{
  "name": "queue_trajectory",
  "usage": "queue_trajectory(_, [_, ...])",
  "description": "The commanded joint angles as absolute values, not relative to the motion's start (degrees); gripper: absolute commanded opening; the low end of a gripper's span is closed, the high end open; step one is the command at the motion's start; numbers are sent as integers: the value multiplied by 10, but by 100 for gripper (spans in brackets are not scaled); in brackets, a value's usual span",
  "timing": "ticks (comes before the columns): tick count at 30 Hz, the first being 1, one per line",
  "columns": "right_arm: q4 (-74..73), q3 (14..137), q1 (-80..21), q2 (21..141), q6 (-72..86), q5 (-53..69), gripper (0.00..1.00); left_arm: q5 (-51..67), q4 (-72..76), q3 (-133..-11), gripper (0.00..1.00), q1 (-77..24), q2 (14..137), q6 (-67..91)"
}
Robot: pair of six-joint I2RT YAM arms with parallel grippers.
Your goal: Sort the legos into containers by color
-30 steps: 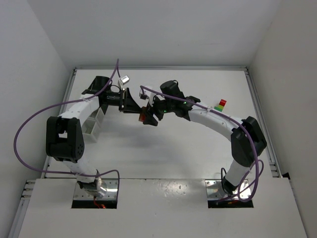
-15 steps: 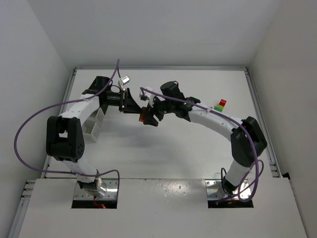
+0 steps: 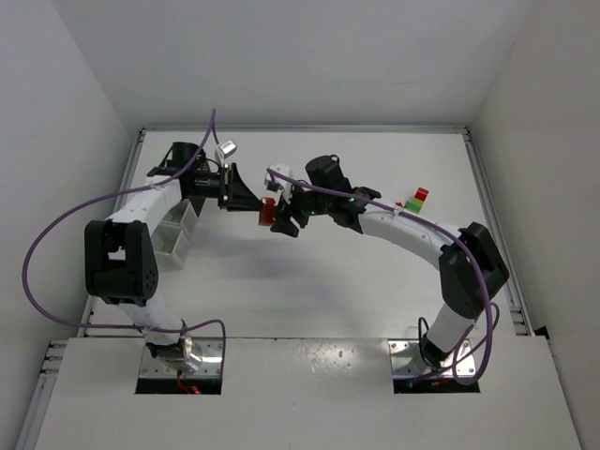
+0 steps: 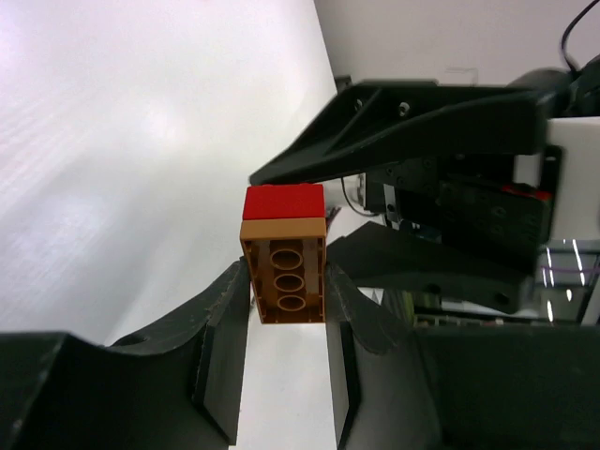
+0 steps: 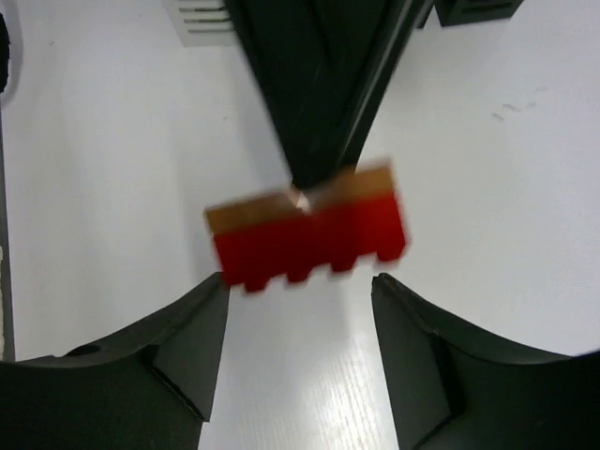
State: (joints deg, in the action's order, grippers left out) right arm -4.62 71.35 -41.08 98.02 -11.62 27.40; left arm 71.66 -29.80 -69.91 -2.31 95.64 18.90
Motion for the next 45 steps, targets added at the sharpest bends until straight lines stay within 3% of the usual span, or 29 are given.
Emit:
queue_trajectory(1, [-78, 694, -404, 945, -126, 267, 0, 703, -297, -732, 0, 23, 951, 173])
queue_trajectory(10, [-78, 677, -404, 940, -126, 262, 0, 703, -325, -745, 0, 58, 951, 147])
queue_trajectory(11, [-78, 683, -404, 940, -126, 257, 7, 703, -334, -745, 0, 58, 951, 142])
queue_trajectory(13, [-78, 683, -404, 946, -126, 250, 42, 703, -340, -745, 0, 58, 946, 136])
queue_trajectory(14, [-73, 683, -404, 946, -126, 244, 89, 698, -340, -745, 0, 52, 946, 136])
queue_trajectory(15, [-66, 683, -404, 940, -140, 243, 100, 698, -346, -745, 0, 52, 946, 136])
queue_trajectory(26, [79, 612, -406, 885, -193, 325, 100, 681, -352, -716, 0, -28, 940, 131])
queue_trajectory(30, [84, 602, -406, 873, -219, 379, 85, 676, -352, -716, 0, -42, 940, 131])
queue_trajectory(33, [62, 602, -414, 873, -247, 393, 85, 676, -352, -723, 0, -54, 946, 131])
queue_trajectory(34, [62, 596, -414, 873, -247, 374, 91, 676, -352, -723, 0, -54, 946, 131])
queue_trajectory(38, [62, 605, -414, 875, -252, 332, 95, 676, -352, -723, 0, -70, 946, 131])
queue_trajectory(45, [61, 623, -414, 895, -252, 301, 96, 676, -352, -723, 0, -81, 951, 131])
